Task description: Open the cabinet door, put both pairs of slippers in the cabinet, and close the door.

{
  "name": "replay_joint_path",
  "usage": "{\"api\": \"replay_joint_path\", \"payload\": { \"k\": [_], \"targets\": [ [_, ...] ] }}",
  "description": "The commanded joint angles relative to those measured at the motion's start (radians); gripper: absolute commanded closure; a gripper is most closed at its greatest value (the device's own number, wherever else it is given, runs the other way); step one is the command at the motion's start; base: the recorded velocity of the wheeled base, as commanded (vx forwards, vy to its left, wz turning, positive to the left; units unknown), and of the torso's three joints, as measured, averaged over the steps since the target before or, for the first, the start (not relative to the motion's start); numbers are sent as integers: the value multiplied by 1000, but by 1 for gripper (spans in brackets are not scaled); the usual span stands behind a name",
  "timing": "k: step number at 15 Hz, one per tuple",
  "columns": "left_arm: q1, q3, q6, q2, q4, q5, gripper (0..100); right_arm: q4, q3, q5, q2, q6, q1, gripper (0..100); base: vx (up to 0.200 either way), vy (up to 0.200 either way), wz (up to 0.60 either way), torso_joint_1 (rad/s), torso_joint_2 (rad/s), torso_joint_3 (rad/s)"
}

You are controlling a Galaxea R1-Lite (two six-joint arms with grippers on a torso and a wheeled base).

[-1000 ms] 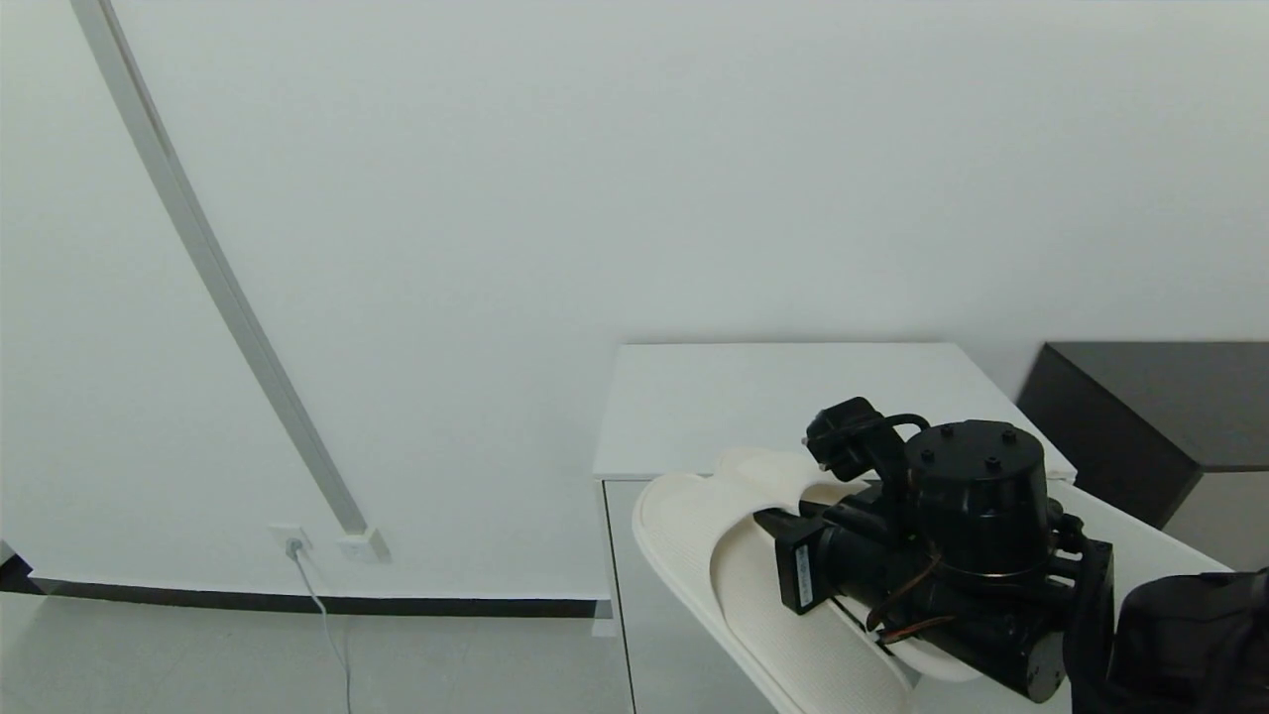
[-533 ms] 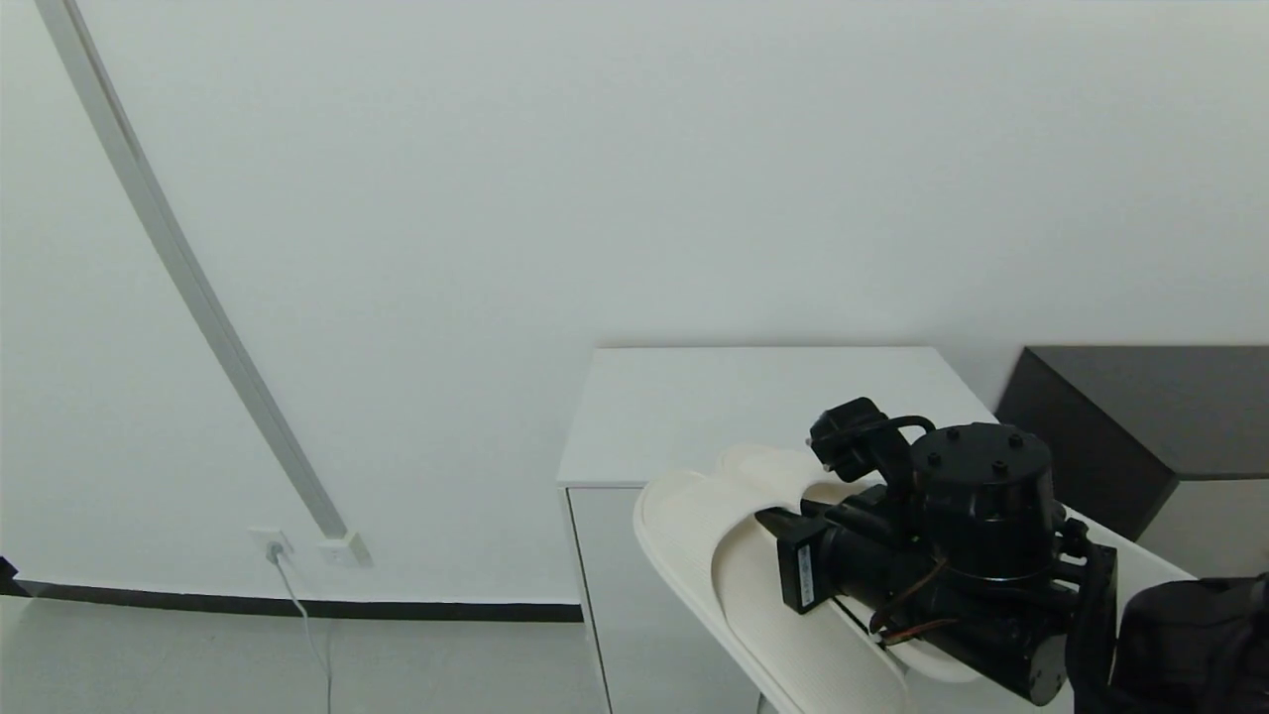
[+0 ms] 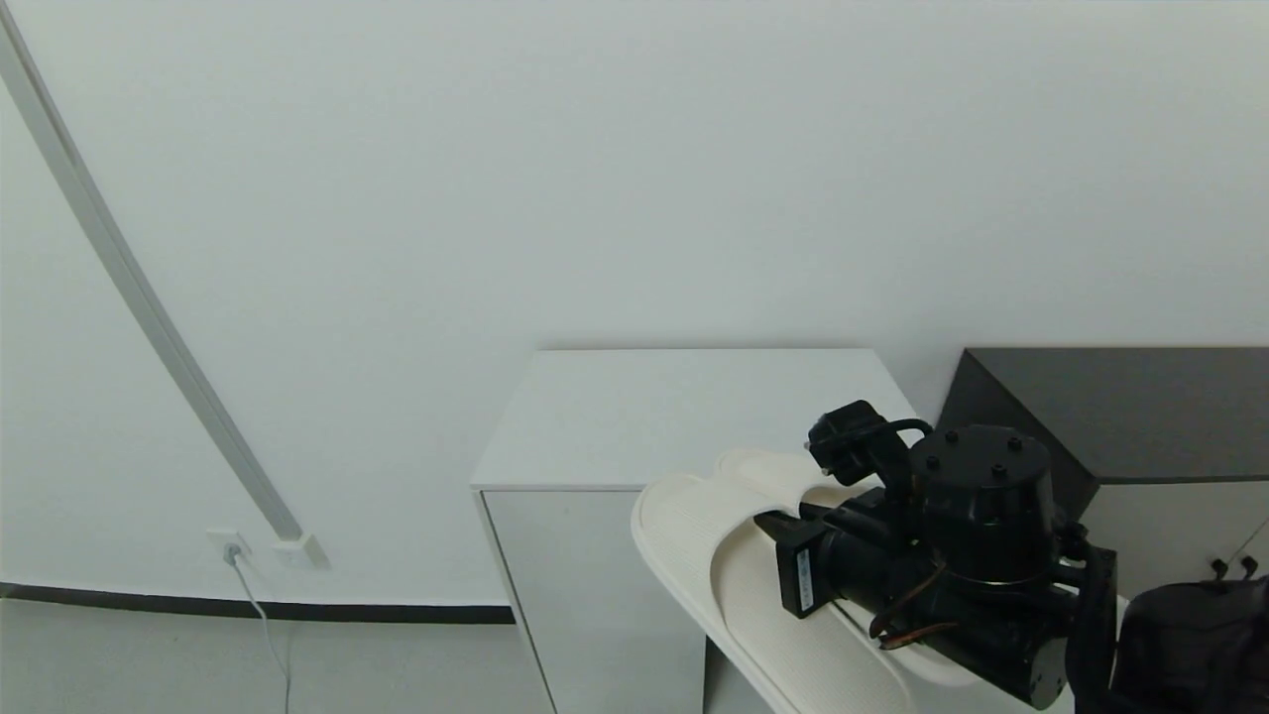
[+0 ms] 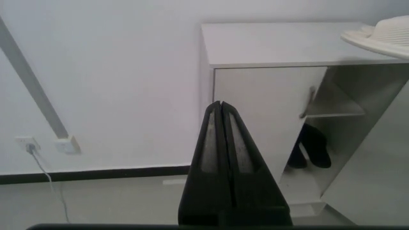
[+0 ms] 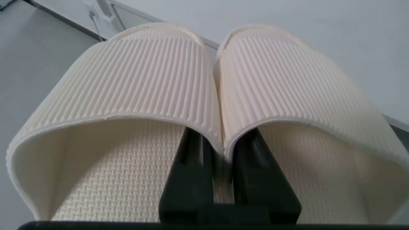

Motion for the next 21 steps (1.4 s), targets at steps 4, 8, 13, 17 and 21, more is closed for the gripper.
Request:
{"api": "replay_joint_path", "payload": {
  "k": [4, 8, 13, 17, 21],
  "targets": [
    [1, 0, -1, 1, 0, -1, 100, -4, 9, -1, 0, 0, 0, 100, 0, -150, 0, 3, 1, 2],
    [1, 0, -1, 1, 0, 0, 100, -13, 15, 1, -5, -1, 0, 100, 0, 0, 0, 0, 0, 0],
    [1, 0, -1, 1, 0, 0, 100, -13, 15, 1, 0, -4, 0, 100, -40, 0, 0, 0, 0, 0],
    [1, 0, -1, 1, 0, 0, 100, -13, 22, 2, 0, -6, 0, 100, -150, 0, 0, 8, 7, -3],
    [1, 0, -2, 1, 0, 0, 100, -13, 25, 5, 1, -7, 0, 100, 0, 0, 0, 0, 0, 0]
  ]
}}
